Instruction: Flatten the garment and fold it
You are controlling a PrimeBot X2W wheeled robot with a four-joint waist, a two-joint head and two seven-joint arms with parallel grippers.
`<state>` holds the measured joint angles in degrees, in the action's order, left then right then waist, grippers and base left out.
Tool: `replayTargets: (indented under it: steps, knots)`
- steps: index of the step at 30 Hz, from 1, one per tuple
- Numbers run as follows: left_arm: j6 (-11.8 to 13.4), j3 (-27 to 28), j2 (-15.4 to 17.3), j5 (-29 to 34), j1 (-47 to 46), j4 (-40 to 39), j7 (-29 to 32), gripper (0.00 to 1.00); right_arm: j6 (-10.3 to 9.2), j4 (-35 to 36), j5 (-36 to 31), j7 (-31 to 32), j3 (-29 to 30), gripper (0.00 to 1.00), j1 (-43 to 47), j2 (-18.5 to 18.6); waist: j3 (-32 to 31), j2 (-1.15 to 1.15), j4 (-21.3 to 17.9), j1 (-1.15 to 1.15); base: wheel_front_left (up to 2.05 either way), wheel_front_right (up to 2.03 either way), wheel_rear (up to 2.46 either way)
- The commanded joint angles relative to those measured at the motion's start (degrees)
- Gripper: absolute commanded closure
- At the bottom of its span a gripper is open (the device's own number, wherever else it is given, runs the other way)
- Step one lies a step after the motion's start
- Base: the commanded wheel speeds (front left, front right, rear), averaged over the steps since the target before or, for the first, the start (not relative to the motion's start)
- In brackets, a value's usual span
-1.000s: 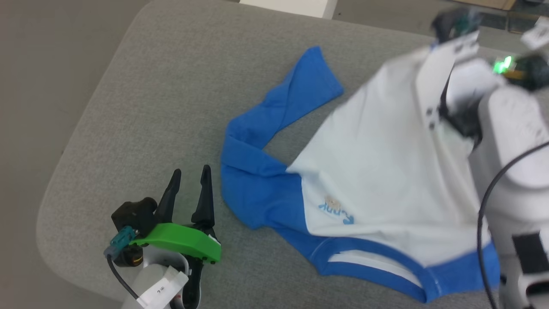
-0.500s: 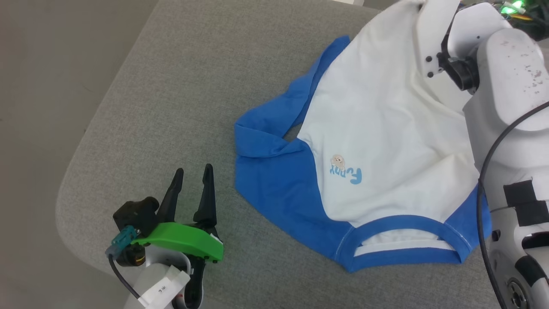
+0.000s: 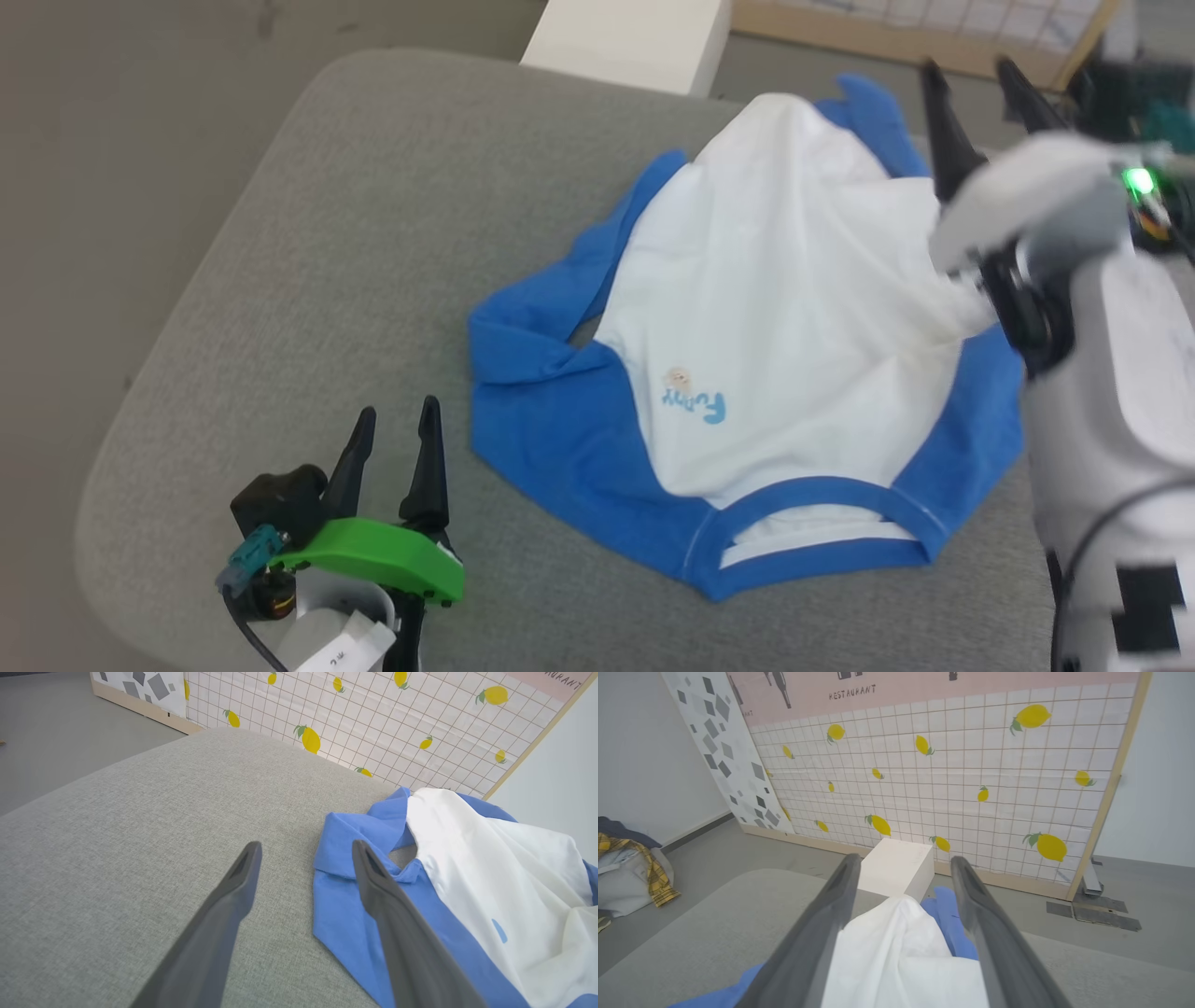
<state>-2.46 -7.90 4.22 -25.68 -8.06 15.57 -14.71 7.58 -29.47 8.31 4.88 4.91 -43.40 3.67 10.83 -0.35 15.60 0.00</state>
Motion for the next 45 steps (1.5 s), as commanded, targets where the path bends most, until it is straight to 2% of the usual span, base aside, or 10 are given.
replayTargets:
  steps: [1,14,19,23,29,35,36,37,38,45]
  knots:
    - [0.0,0.1,0.6,0.9,0.8,-0.2,0.1,0.0,-0.09,2.3,0.4,-1.8,0.4,0.0,4.2,1.0,-5.0,0.35,-4.7,0.0,0.0,0.0,0.0]
    - [2.0,0.1,1.2,-0.7,4.6,-2.1,4.0,0.0,-0.09,19.6,3.5,-0.8,13.0,0.0,34.7,-0.7,-8.9,0.35,-10.8,0.0,0.0,0.0,0.0]
    - [8.8,-1.2,0.0,-6.1,2.4,-0.1,25.4,0.0,-0.09,22.2,7.0,0.2,15.0,0.0,39.0,-0.8,-8.3,0.35,-11.6,0.0,0.0,0.0,0.0]
    - [14.2,-4.8,2.2,-5.0,-0.6,-1.7,43.8,0.0,-0.09,22.7,7.5,-0.1,14.9,0.0,38.1,-0.8,-6.7,0.35,-12.9,0.0,0.0,0.0,0.0]
    - [16.7,-7.7,4.2,-4.0,-0.6,-3.4,54.7,0.0,-0.09,22.3,8.3,-1.3,14.3,0.0,36.8,-0.8,-4.3,0.35,-14.7,0.0,0.0,0.0,0.0]
    - [16.5,-10.1,4.2,-3.1,-0.7,-0.9,57.1,0.0,-0.09,21.8,9.0,-2.2,13.9,0.0,35.8,-0.8,-2.2,0.35,-15.6,0.0,0.0,0.0,0.0]
    - [16.2,-10.5,4.2,-3.1,-0.7,-0.3,57.2,0.31,-0.09,21.7,9.0,-2.3,13.9,0.0,35.6,-0.8,-2.0,0.35,-15.6,0.0,0.0,0.0,0.0]
    - [15.9,-10.3,3.8,-3.6,-0.7,0.1,56.4,0.83,-0.09,21.6,9.0,-2.4,13.8,0.0,35.5,-0.8,-1.8,0.35,-15.6,0.0,0.0,0.0,0.0]
    - [15.6,-10.1,3.5,-4.1,-0.6,0.4,56.0,1.0,-0.09,21.4,9.0,-2.4,13.8,0.0,35.4,-0.8,-1.7,0.35,-15.6,0.0,0.0,0.0,0.0]
    - [14.6,-5.4,1.8,-8.6,0.4,-1.1,48.6,1.0,-0.09,21.3,6.1,0.3,11.2,0.0,35.3,-0.8,-1.6,0.35,-14.1,0.0,0.0,0.0,0.0]
